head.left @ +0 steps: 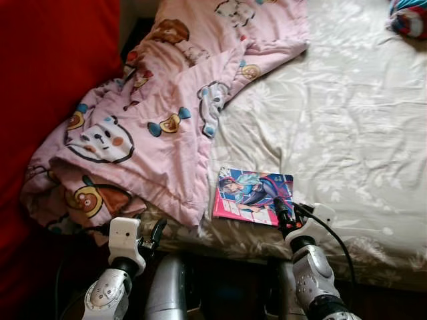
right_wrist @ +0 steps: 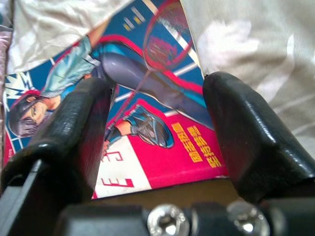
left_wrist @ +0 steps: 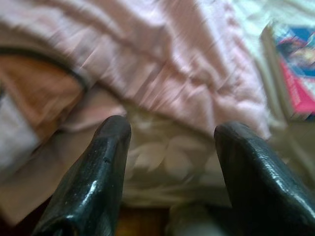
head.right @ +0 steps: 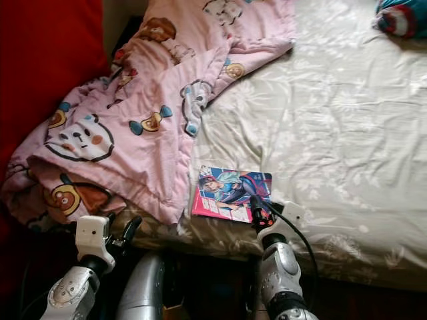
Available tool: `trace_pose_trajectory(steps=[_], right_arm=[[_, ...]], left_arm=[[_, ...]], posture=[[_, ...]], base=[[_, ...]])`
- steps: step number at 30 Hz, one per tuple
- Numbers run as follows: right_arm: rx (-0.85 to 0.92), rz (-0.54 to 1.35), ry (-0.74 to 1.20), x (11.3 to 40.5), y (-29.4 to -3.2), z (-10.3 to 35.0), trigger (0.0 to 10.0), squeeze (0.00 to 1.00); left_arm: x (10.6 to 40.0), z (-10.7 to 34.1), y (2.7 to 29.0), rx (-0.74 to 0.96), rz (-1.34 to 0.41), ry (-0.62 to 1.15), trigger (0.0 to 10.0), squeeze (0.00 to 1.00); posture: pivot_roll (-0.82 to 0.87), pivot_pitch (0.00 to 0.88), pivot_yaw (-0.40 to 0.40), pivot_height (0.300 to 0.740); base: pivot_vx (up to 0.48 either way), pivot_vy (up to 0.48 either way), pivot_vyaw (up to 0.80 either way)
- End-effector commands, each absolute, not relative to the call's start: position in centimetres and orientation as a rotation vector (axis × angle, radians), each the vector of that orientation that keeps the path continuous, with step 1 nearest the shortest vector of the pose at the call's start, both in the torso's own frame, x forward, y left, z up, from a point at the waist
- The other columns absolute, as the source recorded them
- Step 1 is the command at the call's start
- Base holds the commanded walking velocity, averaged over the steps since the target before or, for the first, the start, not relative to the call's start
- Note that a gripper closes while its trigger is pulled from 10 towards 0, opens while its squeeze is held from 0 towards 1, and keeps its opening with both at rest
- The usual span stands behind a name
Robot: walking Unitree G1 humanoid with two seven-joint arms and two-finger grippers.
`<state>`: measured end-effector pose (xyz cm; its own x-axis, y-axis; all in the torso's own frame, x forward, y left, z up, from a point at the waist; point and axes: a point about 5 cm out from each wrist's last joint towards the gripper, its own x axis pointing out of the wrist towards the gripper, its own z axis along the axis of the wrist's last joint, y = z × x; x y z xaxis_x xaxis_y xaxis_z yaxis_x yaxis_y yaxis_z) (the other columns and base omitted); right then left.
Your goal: Clean up the room
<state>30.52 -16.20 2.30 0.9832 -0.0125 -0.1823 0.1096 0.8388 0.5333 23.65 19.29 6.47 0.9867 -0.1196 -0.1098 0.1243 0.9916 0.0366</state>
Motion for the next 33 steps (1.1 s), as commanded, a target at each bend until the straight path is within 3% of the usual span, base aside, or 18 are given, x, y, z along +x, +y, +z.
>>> trace_pose_trajectory(steps=[1,14,26,33], right_arm=[[0.609,-0.083,0.216,29.7,-16.2,1.2,10.0,0.00],[0.646,-0.120,0.239,28.6,-17.7,0.1,10.0,0.00],[0.848,0.040,0.263,28.2,-16.4,-0.5,10.0,0.00],[1.048,0.012,0.388,25.2,-15.8,-3.3,10.0,0.00]], left_arm=[[23.0,6.2,19.8,0.052,-0.118,0.137,10.0,0.00],[22.2,6.7,20.6,0.079,-0.115,0.158,10.0,0.00],[22.2,7.5,20.8,0.090,-0.126,0.155,10.0,0.00],[21.3,7.8,20.6,0.101,-0.142,0.165,10.0,0.00]], posture=[[0.15,0.375,0.086,0.605],[0.19,0.399,0.108,0.605],[0.21,0.403,0.128,0.605],[0.25,0.403,0.141,0.605]], base=[[0.000,0.000,0.00],[0.000,0.000,0.00],[0.000,0.000,0.00],[0.000,0.000,0.00]])
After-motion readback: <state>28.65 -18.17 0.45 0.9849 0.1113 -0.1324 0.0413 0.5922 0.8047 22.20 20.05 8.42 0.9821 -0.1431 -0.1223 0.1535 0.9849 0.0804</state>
